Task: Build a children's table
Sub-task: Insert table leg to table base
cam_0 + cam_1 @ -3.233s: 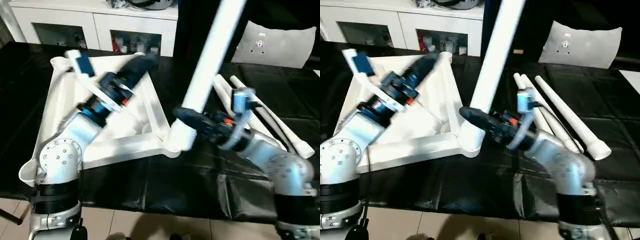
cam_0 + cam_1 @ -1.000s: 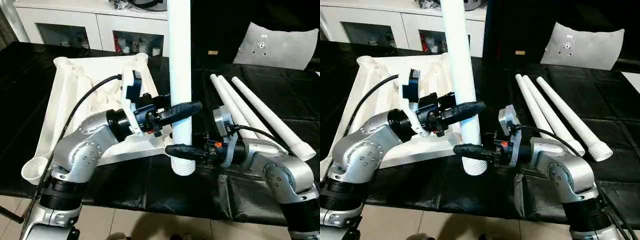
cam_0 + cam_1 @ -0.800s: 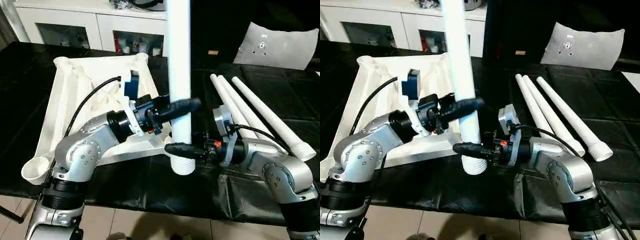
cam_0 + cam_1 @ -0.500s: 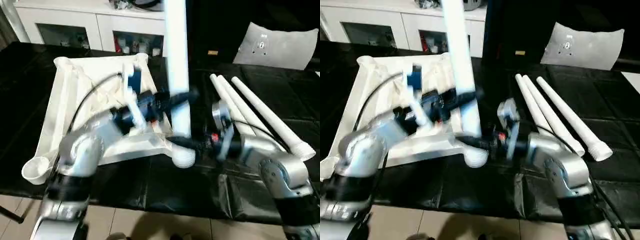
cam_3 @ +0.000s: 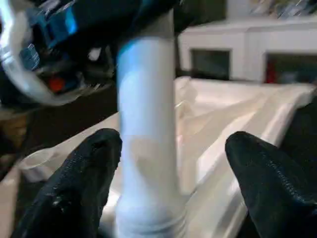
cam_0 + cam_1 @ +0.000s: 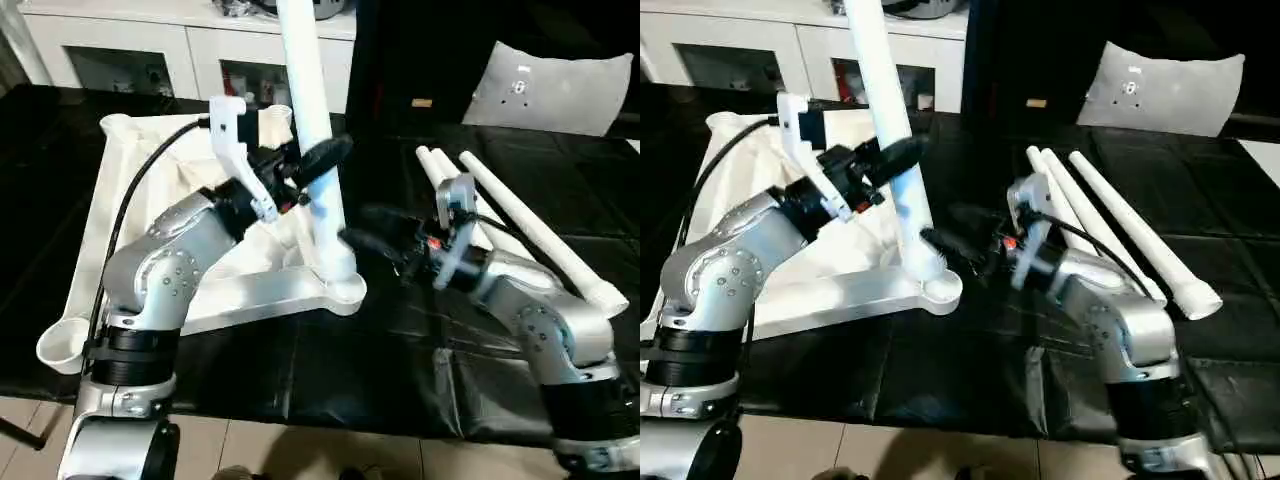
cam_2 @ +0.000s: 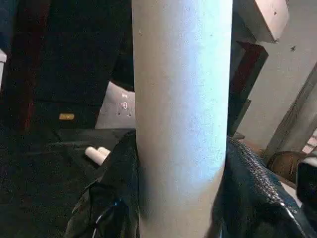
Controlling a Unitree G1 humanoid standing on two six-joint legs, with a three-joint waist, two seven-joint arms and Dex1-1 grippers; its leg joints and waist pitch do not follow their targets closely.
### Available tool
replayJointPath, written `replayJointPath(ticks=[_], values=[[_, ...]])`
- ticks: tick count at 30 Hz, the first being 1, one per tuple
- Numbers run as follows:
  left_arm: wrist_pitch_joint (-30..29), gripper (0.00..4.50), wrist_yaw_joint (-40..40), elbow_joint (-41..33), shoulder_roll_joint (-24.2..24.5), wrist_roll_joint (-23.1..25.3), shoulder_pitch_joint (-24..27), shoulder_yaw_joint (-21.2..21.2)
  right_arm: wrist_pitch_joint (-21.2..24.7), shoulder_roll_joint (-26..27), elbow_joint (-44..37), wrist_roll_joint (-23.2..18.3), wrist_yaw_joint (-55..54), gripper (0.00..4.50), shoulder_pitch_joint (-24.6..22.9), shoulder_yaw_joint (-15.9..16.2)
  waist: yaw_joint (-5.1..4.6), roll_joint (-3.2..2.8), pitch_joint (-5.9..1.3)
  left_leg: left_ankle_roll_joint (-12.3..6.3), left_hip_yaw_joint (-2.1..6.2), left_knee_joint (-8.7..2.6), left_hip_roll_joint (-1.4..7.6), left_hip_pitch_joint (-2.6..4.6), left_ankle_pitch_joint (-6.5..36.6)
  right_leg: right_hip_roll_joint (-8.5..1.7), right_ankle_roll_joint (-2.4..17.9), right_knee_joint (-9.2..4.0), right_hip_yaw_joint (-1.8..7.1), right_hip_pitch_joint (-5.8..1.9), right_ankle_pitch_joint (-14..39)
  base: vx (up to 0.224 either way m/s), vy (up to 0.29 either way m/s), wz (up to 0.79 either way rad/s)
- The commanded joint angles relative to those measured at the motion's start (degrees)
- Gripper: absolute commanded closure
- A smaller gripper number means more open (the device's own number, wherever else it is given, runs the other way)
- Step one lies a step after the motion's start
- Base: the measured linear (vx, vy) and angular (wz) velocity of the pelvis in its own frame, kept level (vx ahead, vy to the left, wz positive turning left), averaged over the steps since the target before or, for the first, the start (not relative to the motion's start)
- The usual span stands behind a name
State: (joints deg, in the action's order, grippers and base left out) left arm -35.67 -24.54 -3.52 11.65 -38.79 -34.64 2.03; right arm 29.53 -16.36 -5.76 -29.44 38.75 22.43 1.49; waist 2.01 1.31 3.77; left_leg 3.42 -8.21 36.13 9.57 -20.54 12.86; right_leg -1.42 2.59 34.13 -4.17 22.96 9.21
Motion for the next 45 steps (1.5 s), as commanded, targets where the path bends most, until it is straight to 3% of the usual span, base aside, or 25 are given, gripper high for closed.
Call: replayJointPath(ticks=[1,5,8,13,14,16,20,30,45], values=[[-0.38,2.64,0.57,-1.25,0.04,1.02,-1.49,-0.74,0.37,0.04,-1.72,1.08,-1.97,0.39,-0.12,-0.79,0.04,-0.39,-4.16,-1.65,0.45,-4.09,2.76,-0.15,3.16,-5.75,5.40,-4.57,3.10,-3.69,20.19,0.000,0.000,0.00],[0.86,2.64,1.71,-1.88,0.95,5.21,-1.51,-3.27,3.64,0.85,-5.76,2.28,-5.24,0.22,-0.74,1.40,-0.10,-0.38,-4.11,-1.65,0.53,-4.15,2.69,-0.09,3.86,-5.68,3.56,-4.91,3.03,-3.50,22.56,0.000,0.000,0.00],[1.30,2.64,2.94,-2.94,0.88,7.35,-1.38,-5.00,7.30,0.91,-7.31,3.64,-7.76,0.22,-0.96,3.79,-0.25,-0.56,-4.11,-1.19,0.64,-4.18,2.81,-0.06,4.05,-5.61,3.73,-4.76,3.07,-3.43,21.74,0.000,0.000,0.00],[1.64,2.64,3.54,-4.45,0.48,11.08,-1.77,-8.41,7.75,2.55,-5.50,6.64,-10.58,0.22,-0.47,7.02,-0.23,-0.43,-4.14,-0.89,0.57,-4.13,2.80,-0.25,3.94,-5.82,4.11,-4.70,3.24,-3.47,21.01,0.000,0.000,0.00],[1.75,2.64,3.49,-4.55,0.50,11.58,-1.81,-8.80,8.40,2.65,-5.22,6.74,-10.91,0.22,-0.29,7.18,-0.25,-0.20,-4.10,-0.96,0.54,-4.14,2.77,-0.24,3.94,-5.76,3.87,-4.76,3.25,-3.42,21.19,0.000,0.000,0.00],[1.77,2.64,3.60,-4.95,0.32,12.14,-1.93,-9.33,9.66,3.13,-4.44,6.52,-11.63,0.22,0.14,6.98,-0.29,-0.39,-4.06,-0.86,0.60,-4.19,2.76,-0.26,4.09,-5.76,3.81,-4.74,3.24,-3.45,21.36,0.000,0.000,0.00],[1.64,2.64,2.98,-5.59,0.69,12.91,-2.25,-10.61,10.12,4.11,-2.51,5.79,-11.79,0.22,1.28,6.42,-0.26,-0.15,-4.09,-0.64,0.61,-4.16,2.85,-0.28,4.15,-5.96,3.83,-4.69,3.28,-3.48,21.42,0.000,0.000,0.00],[0.84,2.64,1.57,-6.87,0.45,13.96,-2.28,-11.72,10.30,5.00,0.58,5.99,-11.82,0.22,3.37,6.35,-0.29,-0.27,-4.15,-0.60,0.54,-4.12,2.84,-0.30,3.36,-5.90,4.54,-4.40,3.34,-3.52,19.19,0.000,0.000,0.00],[0.35,2.64,0.05,-6.84,0.13,14.15,-2.30,-11.63,10.78,5.34,1.74,4.57,-11.22,1.65,3.51,5.31,-0.29,-0.39,-4.14,-0.54,0.55,-4.15,2.83,-0.30,3.55,-5.90,5.14,-4.37,3.36,-3.60,18.71,0.000,0.000,0.00]])
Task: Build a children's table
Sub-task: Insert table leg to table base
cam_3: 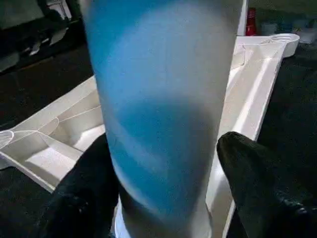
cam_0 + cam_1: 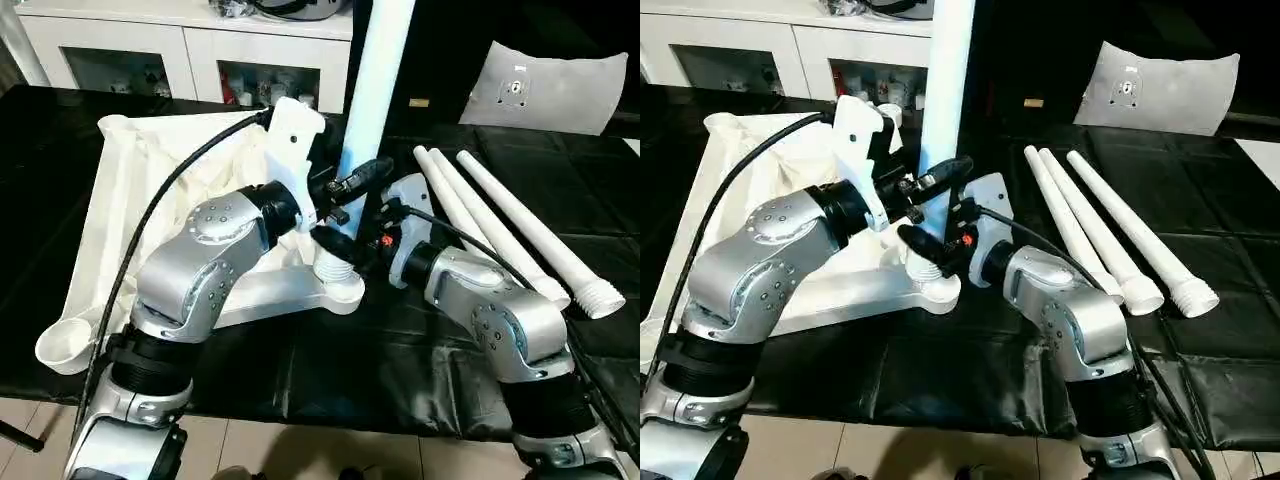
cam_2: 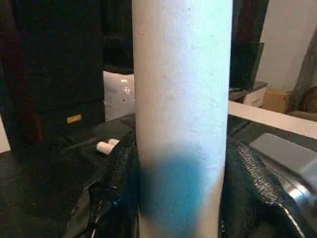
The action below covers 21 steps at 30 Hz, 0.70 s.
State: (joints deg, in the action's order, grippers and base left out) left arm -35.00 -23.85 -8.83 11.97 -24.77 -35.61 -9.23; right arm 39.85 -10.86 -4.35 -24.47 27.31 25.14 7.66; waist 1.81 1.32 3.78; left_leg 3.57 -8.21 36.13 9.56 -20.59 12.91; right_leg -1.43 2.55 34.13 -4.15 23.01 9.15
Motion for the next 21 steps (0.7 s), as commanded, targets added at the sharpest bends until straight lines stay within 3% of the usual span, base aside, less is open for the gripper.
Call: replayJointPath(ticks=[1,10,18,19,21], values=[[-0.33,2.64,-0.66,-1.53,-0.21,0.12,-1.32,-0.36,0.45,-0.16,0.35,-0.39,0.24,1.65,0.79,-0.85,-0.08,-0.41,-4.14,-0.73,0.52,-4.14,2.82,-0.26,3.60,-5.93,5.20,-4.42,3.35,-3.66,18.93,0.000,0.000,0.00],[-0.98,2.64,-0.76,-2.29,-0.61,-0.24,-0.99,0.07,0.86,-0.29,0.45,-0.59,1.07,2.43,0.30,-0.86,-0.01,-0.38,-4.13,-0.83,0.53,-4.15,2.88,-0.24,3.55,-5.99,5.35,-4.40,3.36,-3.68,19.04,0.000,0.000,0.00],[-2.11,2.64,-0.69,-2.62,-0.47,-1.03,-0.91,1.19,0.49,-0.24,0.80,-0.62,1.39,2.56,0.30,-0.89,-0.01,-0.40,-4.16,-0.85,0.53,-4.10,2.86,-0.23,3.31,-5.92,5.24,-4.42,3.34,-3.61,18.98,0.000,0.000,0.00],[-2.28,2.08,-0.23,-2.48,-0.48,-1.13,-0.98,1.94,0.39,-0.21,0.94,-0.52,1.42,2.57,0.34,-0.90,-0.03,-0.40,-4.15,-0.85,0.56,-4.14,2.89,-0.25,3.27,-5.95,5.30,-4.37,3.35,-3.64,18.86,0.000,0.000,0.00],[-2.69,1.94,-0.34,-2.53,-0.39,-1.63,-1.01,2.41,0.31,-0.14,1.05,-0.45,1.39,2.57,0.33,-0.91,-0.06,-0.39,-4.16,-0.81,0.56,-4.13,2.88,-0.26,3.32,-5.93,5.40,-4.36,3.33,-3.67,18.71,0.000,0.000,0.00]])
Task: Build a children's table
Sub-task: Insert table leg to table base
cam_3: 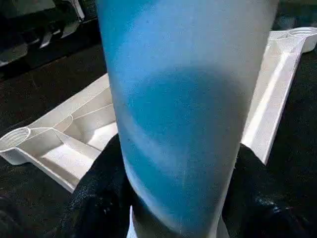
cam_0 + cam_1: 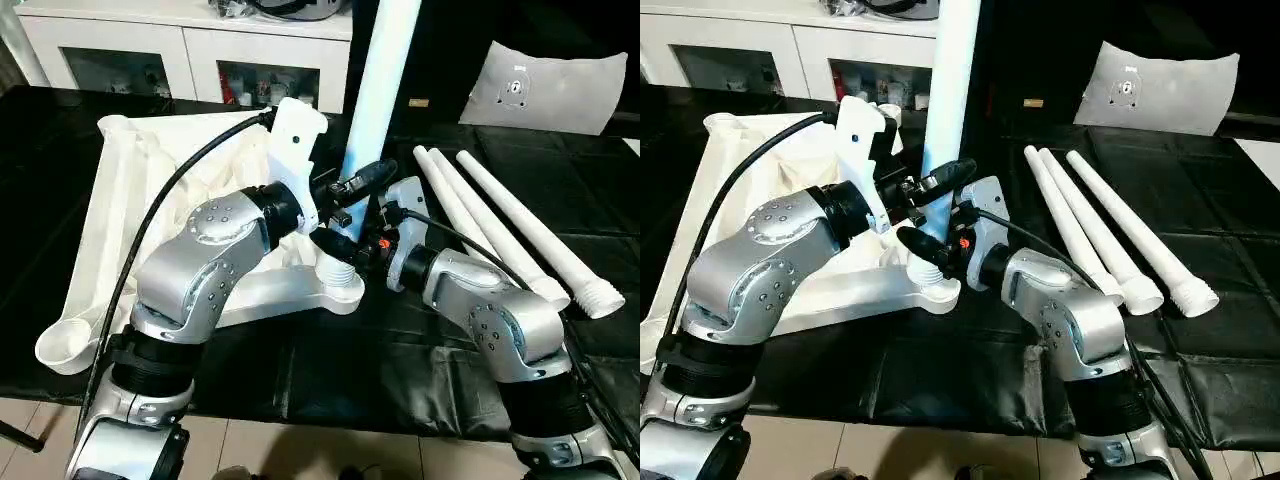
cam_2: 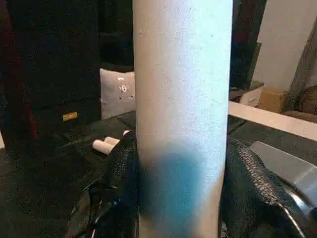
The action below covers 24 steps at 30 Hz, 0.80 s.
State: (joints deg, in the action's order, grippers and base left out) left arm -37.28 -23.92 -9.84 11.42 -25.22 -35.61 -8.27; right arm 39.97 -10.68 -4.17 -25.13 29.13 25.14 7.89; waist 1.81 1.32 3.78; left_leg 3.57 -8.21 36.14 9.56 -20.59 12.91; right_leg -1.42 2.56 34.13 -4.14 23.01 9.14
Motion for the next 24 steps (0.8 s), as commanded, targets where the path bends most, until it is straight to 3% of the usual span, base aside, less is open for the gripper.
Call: replayJointPath(ticks=[1,14,18,19,21,24], values=[[-0.83,1.94,-0.48,-1.71,0.24,-1.60,-1.08,1.74,0.13,-0.27,1.00,0.31,-0.40,2.57,0.34,-1.16,-0.04,-0.38,-4.13,-0.79,0.56,-4.15,2.86,-0.23,3.50,-5.93,5.41,-4.40,3.30,-3.63,19.02,0.000,0.000,0.00],[-1.05,1.94,-1.36,-2.21,-0.25,-2.59,-0.52,2.91,-0.15,-0.38,0.19,0.85,-0.43,2.57,-0.57,-0.97,-0.03,-0.55,-4.13,-0.71,0.60,-4.17,2.88,-0.18,3.88,-5.92,5.26,-4.48,3.29,-3.62,19.21,0.000,0.000,0.00],[-0.34,1.94,-1.40,-1.68,0.62,-1.55,0.81,2.99,-3.84,-0.56,-0.49,3.96,-1.86,2.57,-1.43,0.19,-0.08,-0.58,-4.07,-0.44,0.58,-4.20,2.86,-0.23,4.11,-5.93,5.07,-4.53,3.29,-3.55,19.84,0.000,0.000,0.00],[-0.38,1.94,-1.41,-1.91,0.42,-2.26,2.24,3.74,-2.64,-0.85,-2.47,3.76,-2.16,2.57,-2.38,0.52,-0.17,-0.10,-4.13,-0.61,0.52,-4.19,2.88,-0.22,4.07,-5.92,5.04,-4.55,3.33,-3.60,19.66,0.000,0.000,0.00],[-0.89,1.94,-1.29,-2.82,-0.66,-4.54,4.97,5.61,1.03,-2.19,-6.84,2.49,-1.83,2.57,-4.49,1.10,-0.04,-0.15,-4.14,-0.71,0.60,-4.27,3.05,-0.36,2.94,-5.95,5.34,-4.20,3.41,-3.79,17.96,0.000,0.000,0.00],[-1.43,1.94,-0.02,-2.85,-1.99,-6.16,6.34,7.60,1.52,-3.93,-9.26,1.75,0.41,2.58,-6.30,1.84,-0.06,-0.26,-4.07,-1.08,0.52,-4.29,3.00,-0.23,3.65,-5.87,5.27,-4.40,3.37,-3.54,18.70,0.000,0.000,0.00]])
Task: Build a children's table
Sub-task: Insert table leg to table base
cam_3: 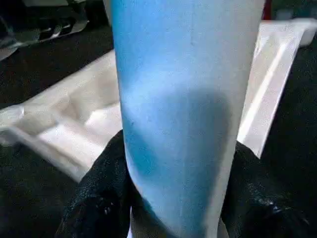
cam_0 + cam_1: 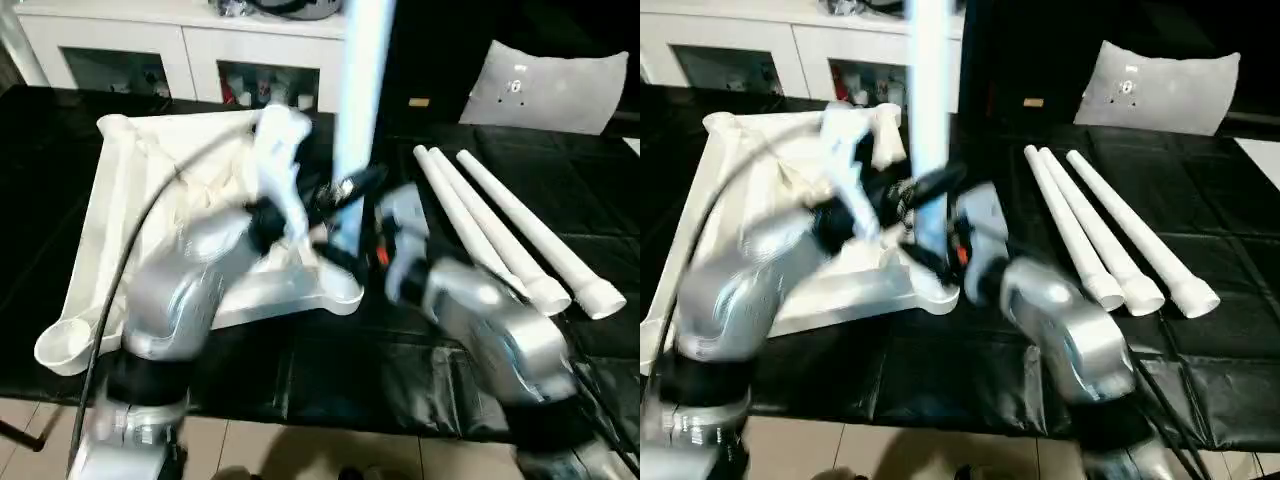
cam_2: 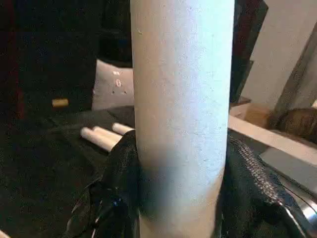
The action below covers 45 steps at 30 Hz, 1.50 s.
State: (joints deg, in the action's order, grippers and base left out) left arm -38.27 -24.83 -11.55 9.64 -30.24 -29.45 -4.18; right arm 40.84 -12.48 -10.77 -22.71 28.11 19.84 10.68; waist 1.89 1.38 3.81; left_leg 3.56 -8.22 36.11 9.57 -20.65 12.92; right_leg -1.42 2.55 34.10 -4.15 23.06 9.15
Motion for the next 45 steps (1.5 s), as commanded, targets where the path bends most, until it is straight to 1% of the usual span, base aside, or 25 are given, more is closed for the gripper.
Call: replayJointPath(ticks=[1,3,5,6,7,9,11,12,15,17,19,24,26,27,30,31,32,34,36,37,38,40,42,43,45], values=[[-0.44,1.94,1.74,-0.67,-0.77,-1.50,0.87,4.54,0.82,-3.11,-3.80,-1.18,2.69,2.58,-2.03,-0.63,0.00,-0.18,-4.04,-1.15,0.38,-4.13,2.93,-0.09,4.32,-5.93,4.79,-4.68,3.38,-3.63,20.01,0.000,0.000,0.00],[-0.23,1.94,3.36,0.71,-1.65,-1.61,1.72,6.13,1.34,-4.23,-4.96,-1.64,3.66,2.59,-3.27,-0.34,-0.02,-0.01,-3.70,-1.37,0.37,-4.25,2.70,-0.18,5.83,-5.83,2.99,-5.26,3.18,-3.49,24.79,0.000,0.000,0.00],[-0.47,1.94,3.93,1.33,-2.41,-2.67,2.12,7.36,2.04,-4.60,-5.32,-1.67,3.58,2.59,-3.65,-0.15,-0.12,0.10,-3.78,-1.46,0.39,-4.16,2.53,-0.18,6.29,-5.80,1.99,-5.53,3.09,-3.35,26.77,0.000,0.000,0.00],[-0.76,1.94,4.34,2.03,-3.39,-4.74,2.62,9.14,3.03,-4.82,-5.86,-1.77,3.32,2.59,-3.92,-0.02,-0.20,0.22,-3.69,-1.54,0.34,-4.06,2.22,-0.17,6.64,-5.70,0.42,-6.00,2.92,-3.17,29.64,0.000,0.000,0.00],[-0.84,1.94,4.58,2.43,-3.85,-5.67,2.83,9.98,3.46,-4.92,-6.12,-1.84,3.25,2.59,-4.04,0.00,-0.24,0.06,-3.66,-1.57,0.37,-4.04,2.12,-0.20,6.74,-5.70,-0.03,-6.16,2.85,-3.14,30.48,0.000,0.000,0.00],[-1.59,1.94,6.33,5.89,-6.01,-10.49,3.89,14.58,5.97,-5.31,-7.34,-2.75,3.09,2.59,-4.41,-0.13,-0.38,0.17,-3.73,-1.57,0.25,-3.81,1.87,-0.21,6.59,-5.50,-0.95,-6.43,2.71,-3.07,31.34,0.000,0.000,0.00],[-1.74,1.94,7.35,8.42,-6.62,-11.63,4.55,16.44,6.77,-5.72,-7.86,-3.05,3.13,2.59,-4.48,-0.17,-0.33,0.16,-3.75,-1.91,0.22,-3.70,1.62,-0.14,6.51,-5.27,-1.33,-6.78,2.44,-2.97,31.74,0.000,0.000,0.00],[-2.14,1.94,7.45,9.24,-6.75,-11.81,4.92,16.79,6.97,-6.01,-7.92,-3.17,3.04,2.59,-4.45,-0.24,-0.20,-0.28,-3.94,-2.10,0.50,-3.95,2.07,0.06,6.08,-5.28,-1.25,-6.48,2.51,-2.79,29.93,0.000,0.000,0.00],[-1.60,1.94,6.50,8.52,-5.11,-8.39,5.75,13.47,6.92,-6.18,-7.54,-3.06,2.87,2.59,-4.32,-0.47,-0.14,-0.25,-4.16,-2.54,0.76,-4.19,2.73,0.01,5.03,-5.39,0.34,-5.75,2.74,-2.90,24.48,0.000,0.000,0.00],[-1.73,1.94,6.39,7.75,-5.40,-8.70,5.69,13.23,7.00,-6.10,-7.45,-2.98,2.87,2.59,-4.31,-0.51,-0.07,-0.25,-4.14,-2.67,0.70,-4.25,2.88,-0.03,4.36,-5.56,2.34,-5.32,2.92,-3.13,21.74,0.000,0.000,0.00],[-2.22,1.94,6.48,7.38,-5.74,-9.93,5.40,13.67,7.41,-6.00,-7.43,-2.93,2.70,2.59,-4.28,-0.57,-0.05,-0.26,-4.11,-2.70,0.59,-4.21,2.82,-0.18,3.98,-5.74,3.31,-5.20,3.08,-3.38,20.78,0.000,0.000,0.00],[-0.97,1.94,6.71,8.49,-4.07,-8.31,5.04,12.61,7.92,-5.59,-7.19,-2.61,2.38,2.59,-4.09,-0.62,-0.02,-0.34,-4.10,-2.46,0.59,-4.21,2.85,-0.27,3.71,-5.80,3.42,-5.22,3.10,-3.49,21.33,0.000,0.000,0.00],[1.33,1.94,3.17,7.36,-1.57,-5.09,5.64,9.02,7.61,-5.58,-6.93,-2.42,2.21,2.59,-4.04,-0.58,0.01,-0.28,-4.05,-2.32,0.73,-4.39,2.93,-0.17,4.34,-5.79,3.04,-5.24,3.08,-3.42,22.25,0.000,0.000,0.00],[5.11,1.94,-1.64,5.72,0.36,-2.55,6.43,5.81,7.22,-5.53,-6.49,-2.27,2.26,2.59,-3.94,-0.59,0.09,-0.35,-3.95,-2.63,0.90,-4.59,3.06,-0.12,4.65,-5.93,2.36,-5.55,3.12,-3.26,23.28,0.000,0.000,0.00],[9.73,1.94,-6.07,3.86,0.74,-1.42,7.32,4.31,6.54,-5.65,-6.12,-2.02,2.47,2.59,-4.07,-0.53,-0.17,-0.42,-3.92,-2.09,0.79,-4.58,3.24,-0.22,4.75,-6.07,2.53,-5.34,3.24,-3.37,22.49,0.000,0.000,0.00],[8.37,1.94,-10.39,1.72,0.23,-5.68,8.15,5.04,4.26,-6.08,-5.01,-2.03,4.35,2.59,-4.44,-0.46,-0.19,-0.54,-3.97,-1.54,0.68,-4.50,3.12,-0.23,4.94,-6.05,2.91,-5.12,3.27,-3.52,21.83,0.000,0.000,0.00],[8.00,1.88,-11.50,1.28,0.32,-6.52,8.37,5.03,3.74,-6.23,-4.77,-2.03,4.84,2.59,-4.56,-0.42,-0.18,-0.44,-3.97,-1.52,0.61,-4.50,3.05,-0.25,5.15,-6.21,2.96,-5.19,3.29,-3.57,22.19,0.000,0.000,0.00],[7.01,1.48,-14.05,0.40,1.07,-7.96,9.05,4.63,2.10,-6.87,-4.26,-1.99,6.44,2.60,-5.12,-0.27,-0.12,-0.62,-3.90,-1.18,0.57,-4.50,3.18,-0.04,5.53,-6.17,3.57,-5.22,3.33,-3.35,22.66,0.000,0.000,0.00],[6.29,1.44,-16.11,-0.35,2.87,-9.14,9.79,3.39,0.63,-7.76,-4.13,-2.58,8.88,2.60,-6.09,-0.35,-0.07,-0.86,-3.94,-1.34,0.58,-4.45,3.16,0.14,6.13,-5.98,4.06,-5.10,3.28,-3.22,22.01,0.000,0.000,0.00],[6.05,1.44,-18.36,-1.24,4.18,-10.56,10.44,2.52,-0.97,-8.78,-4.56,-3.54,11.58,2.60,-7.38,-0.66,-0.06,-0.83,-3.82,-1.49,0.56,-4.59,3.27,0.14,6.31,-5.92,4.51,-5.07,3.35,-3.18,21.63,0.000,0.000,0.00],[5.94,1.18,-18.90,-1.55,4.46,-10.95,10.60,2.36,-1.36,-9.06,-4.72,-3.84,12.33,2.60,-7.76,-0.77,0.08,-0.78,-3.95,-1.73,0.60,-4.57,3.33,0.06,6.25,-6.07,4.69,-4.95,3.38,-3.41,21.01,0.000,0.000,0.00],[5.17,1.04,-21.02,-2.91,5.41,-12.33,11.16,1.77,-2.58,-10.19,-4.80,-4.53,14.56,2.60,-9.14,-1.21,0.03,-0.73,-3.91,-1.97,0.58,-4.61,3.39,-0.01,5.84,-5.99,5.48,-4.76,3.40,-3.42,19.77,0.000,0.000,0.00],[4.95,0.89,-22.09,-3.93,5.92,-11.88,11.36,1.05,-4.56,-11.52,-4.11,-3.79,16.19,2.60,-10.47,-1.07,0.00,-0.68,-3.88,-2.02,0.60,-4.61,3.33,-0.12,6.28,-6.08,5.52,-4.85,3.32,-3.54,20.72,0.000,0.000,0.00],[5.47,0.74,-21.63,-3.61,5.35,-11.14,11.18,1.45,-5.74,-11.63,-3.59,-3.54,16.58,2.60,-10.86,-1.17,0.04,-0.76,-3.71,-2.00,0.52,-4.59,3.31,0.00,7.12,-6.11,5.17,-5.18,3.34,-3.40,22.58,0.000,0.000,0.00],[6.05,0.59,-20.02,-2.44,3.98,-11.48,10.69,2.95,-7.18,-10.86,-2.67,-3.63,16.38,2.60,-11.05,-1.96,-0.16,-0.54,-3.50,-1.98,0.44,-4.55,2.96,-0.09,8.11,-6.05,4.37,-5.65,3.16,-3.41,26.00,0.000,0.000,0.00]])
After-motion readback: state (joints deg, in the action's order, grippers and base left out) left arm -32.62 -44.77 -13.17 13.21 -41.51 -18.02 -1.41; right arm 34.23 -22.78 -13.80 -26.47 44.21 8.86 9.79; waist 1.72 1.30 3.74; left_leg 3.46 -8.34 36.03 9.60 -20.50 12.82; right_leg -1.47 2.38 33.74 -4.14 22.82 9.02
